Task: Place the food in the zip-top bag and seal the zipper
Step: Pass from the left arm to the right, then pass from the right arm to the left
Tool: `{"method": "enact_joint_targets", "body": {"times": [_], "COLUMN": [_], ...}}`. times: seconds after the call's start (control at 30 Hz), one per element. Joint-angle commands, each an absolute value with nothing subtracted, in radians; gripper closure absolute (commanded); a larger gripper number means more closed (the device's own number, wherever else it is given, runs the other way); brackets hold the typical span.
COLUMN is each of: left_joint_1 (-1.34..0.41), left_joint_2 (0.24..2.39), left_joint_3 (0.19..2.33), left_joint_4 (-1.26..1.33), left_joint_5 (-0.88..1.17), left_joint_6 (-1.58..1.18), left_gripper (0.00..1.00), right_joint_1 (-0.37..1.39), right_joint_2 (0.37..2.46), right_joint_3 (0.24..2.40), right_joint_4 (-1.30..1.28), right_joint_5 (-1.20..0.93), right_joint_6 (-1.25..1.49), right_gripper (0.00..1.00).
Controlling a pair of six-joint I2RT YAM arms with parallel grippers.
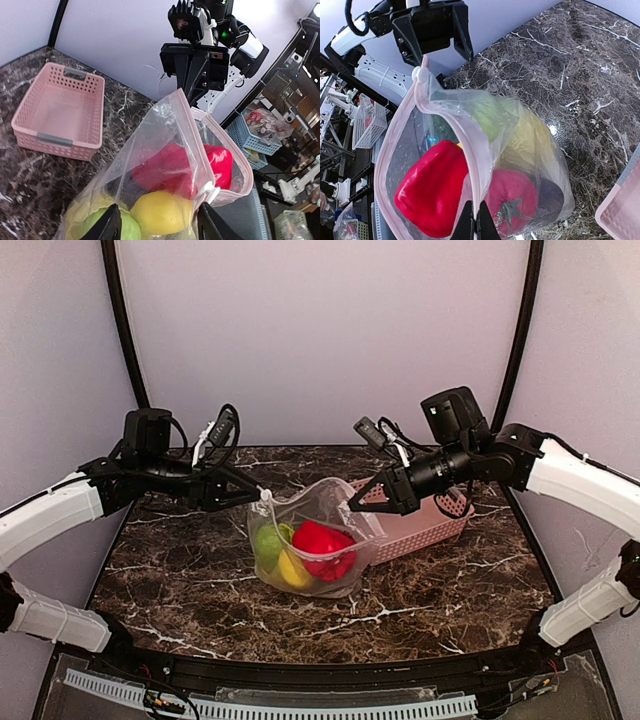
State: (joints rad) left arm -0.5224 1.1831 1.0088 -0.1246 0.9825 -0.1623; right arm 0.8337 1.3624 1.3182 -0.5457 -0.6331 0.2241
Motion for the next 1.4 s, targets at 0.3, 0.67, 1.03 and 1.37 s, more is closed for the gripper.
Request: {"method": "enact_joint_targets", "body": {"times": [0.3,0.67,1.03,1.37], "left_joint_1": [-0.539,-0.616,-0.627,-0.628], "left_joint_2": [1.114,1.080,1.105,1.116], "left_joint_3": [0.877,0.890,0.902,0.913], "left_joint_4": [-0.027,-0.060,-0.097,-0.045], "left_joint_5": [1.069,0.977,0.975,0.955], "left_joint_6": [-0.225,-0.186,-0.177,-0.207], "left_gripper": [0.17,0.08,0.80,0.69], "right_joint_1": [0.769,0.754,0.739,0.739], "right_joint_2": [1.407,1.432,1.426,1.425], "right_joint_3": [1.320,1.345,1.341,1.335], "right_joint_4": [-0.473,-0.467,-0.461,-0.460], "right_joint_5": [-0.632,-0.600,-0.597,-0.627], "right_joint_6": [0.359,0.397,0.409,0.396], "right_gripper": [1.00,1.00,1.00,1.00]}}
